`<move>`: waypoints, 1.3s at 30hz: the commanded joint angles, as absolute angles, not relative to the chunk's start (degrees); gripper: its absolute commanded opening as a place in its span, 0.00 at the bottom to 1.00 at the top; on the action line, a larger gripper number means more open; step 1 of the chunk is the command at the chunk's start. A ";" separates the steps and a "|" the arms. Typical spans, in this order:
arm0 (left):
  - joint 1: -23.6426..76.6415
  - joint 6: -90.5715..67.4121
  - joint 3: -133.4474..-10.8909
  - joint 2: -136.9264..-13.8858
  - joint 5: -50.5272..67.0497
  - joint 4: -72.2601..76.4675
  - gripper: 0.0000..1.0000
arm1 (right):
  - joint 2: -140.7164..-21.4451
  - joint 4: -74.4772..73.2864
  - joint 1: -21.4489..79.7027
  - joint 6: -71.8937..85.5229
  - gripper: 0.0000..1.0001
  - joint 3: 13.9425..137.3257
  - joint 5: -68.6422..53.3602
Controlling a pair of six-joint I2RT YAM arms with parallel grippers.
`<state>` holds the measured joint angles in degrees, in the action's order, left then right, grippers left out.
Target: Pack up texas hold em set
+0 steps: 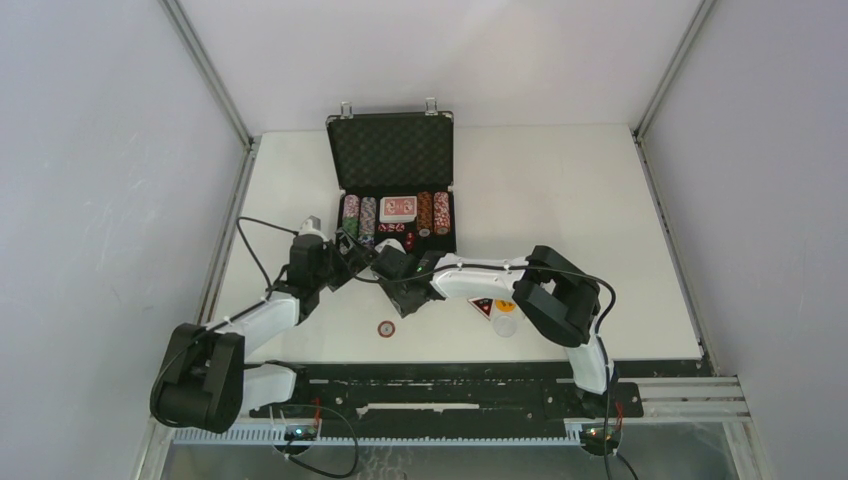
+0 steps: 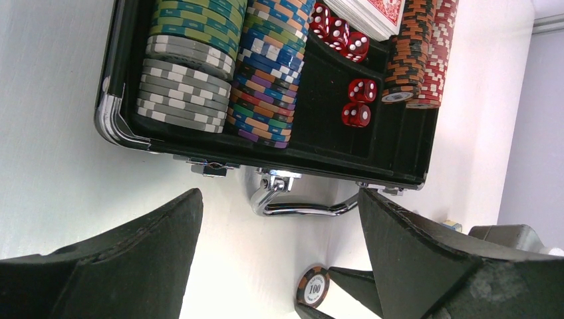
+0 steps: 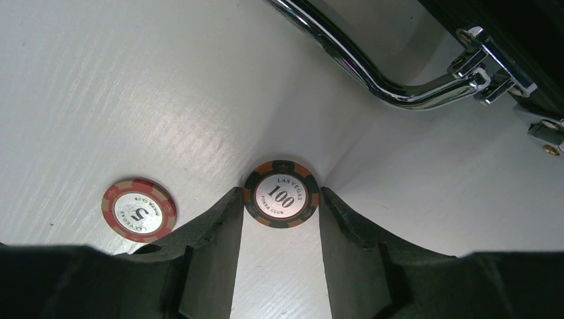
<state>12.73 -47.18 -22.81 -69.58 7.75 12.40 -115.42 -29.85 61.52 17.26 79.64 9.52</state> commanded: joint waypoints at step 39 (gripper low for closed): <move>12.37 -47.07 -22.24 -69.91 9.57 14.35 0.91 | -114.89 -29.66 60.96 16.51 0.67 80.43 9.06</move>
